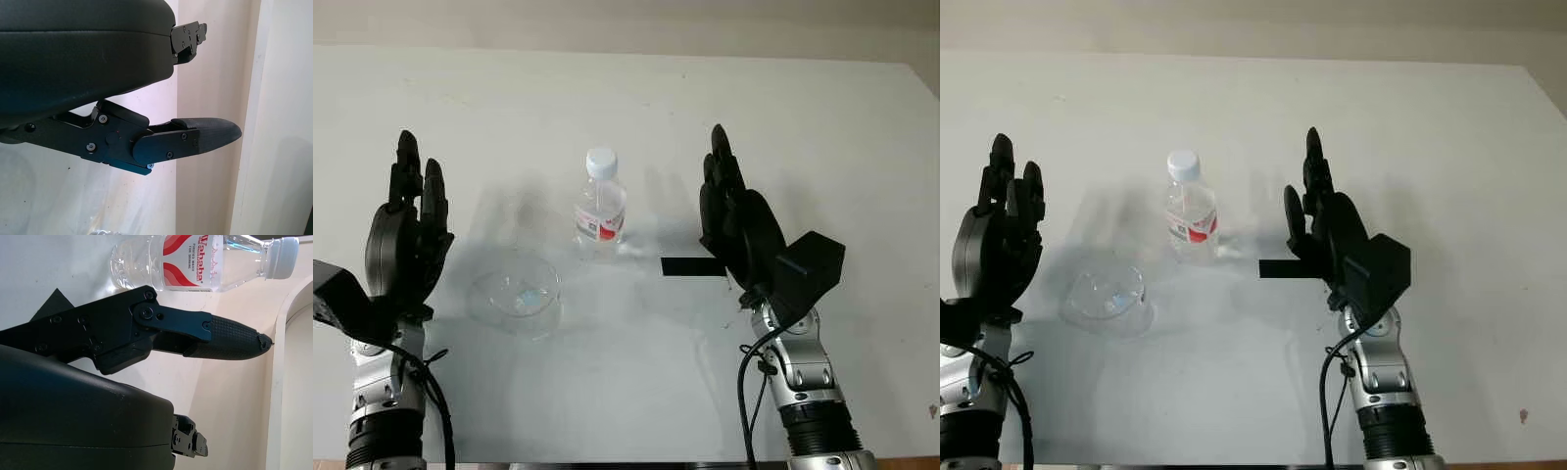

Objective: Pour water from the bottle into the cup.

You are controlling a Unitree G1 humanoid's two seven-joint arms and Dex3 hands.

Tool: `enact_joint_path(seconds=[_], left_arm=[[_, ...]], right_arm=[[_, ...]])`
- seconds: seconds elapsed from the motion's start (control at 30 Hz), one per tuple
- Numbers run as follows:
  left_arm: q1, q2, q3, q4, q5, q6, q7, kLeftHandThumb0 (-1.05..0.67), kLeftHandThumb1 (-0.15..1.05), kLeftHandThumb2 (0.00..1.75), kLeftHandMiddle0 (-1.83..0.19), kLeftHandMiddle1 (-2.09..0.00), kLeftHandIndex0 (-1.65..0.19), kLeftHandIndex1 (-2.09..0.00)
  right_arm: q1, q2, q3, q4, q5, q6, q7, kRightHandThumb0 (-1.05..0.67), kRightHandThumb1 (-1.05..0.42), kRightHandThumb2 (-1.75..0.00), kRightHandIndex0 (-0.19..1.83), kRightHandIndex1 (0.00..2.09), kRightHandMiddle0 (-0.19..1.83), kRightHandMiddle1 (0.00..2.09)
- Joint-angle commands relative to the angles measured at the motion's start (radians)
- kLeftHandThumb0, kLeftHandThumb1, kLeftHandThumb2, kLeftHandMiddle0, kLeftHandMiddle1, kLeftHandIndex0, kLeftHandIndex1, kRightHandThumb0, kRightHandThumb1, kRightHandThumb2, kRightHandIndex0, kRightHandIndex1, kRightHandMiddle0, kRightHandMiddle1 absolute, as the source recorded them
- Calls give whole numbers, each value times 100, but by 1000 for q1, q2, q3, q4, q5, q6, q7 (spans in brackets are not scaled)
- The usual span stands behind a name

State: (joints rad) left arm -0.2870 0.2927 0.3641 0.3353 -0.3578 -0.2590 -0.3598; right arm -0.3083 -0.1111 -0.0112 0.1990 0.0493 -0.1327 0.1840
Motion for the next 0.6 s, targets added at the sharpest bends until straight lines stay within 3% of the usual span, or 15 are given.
enact_joint_path(seconds=[0.0, 0.33, 0.47, 0.57], left_arm=[[10, 9, 2, -25, 1, 0, 3, -74, 105, 51, 19, -2, 19, -2], [28, 9, -4, -46, 16, 12, 21, -73, 105, 53, 19, -3, 19, -3], [36, -2, -4, -59, 16, 21, 36, -73, 105, 51, 19, -4, 19, -3], [37, -3, -5, -58, 13, 19, 32, -73, 105, 51, 19, -4, 19, -3]], right_arm=[[16, -4, 1, -10, -2, -15, 5, -88, -105, -66, -19, 0, -19, 0], [-11, -9, 6, 103, 15, -100, 77, -89, -105, -54, -19, 0, -19, 0], [-59, -3, 14, 153, 49, -131, 151, -96, -104, -19, -19, 0, -19, 0], [-92, -4, 27, 184, 31, -156, 168, -99, -103, -9, -19, 0, -19, 0]])
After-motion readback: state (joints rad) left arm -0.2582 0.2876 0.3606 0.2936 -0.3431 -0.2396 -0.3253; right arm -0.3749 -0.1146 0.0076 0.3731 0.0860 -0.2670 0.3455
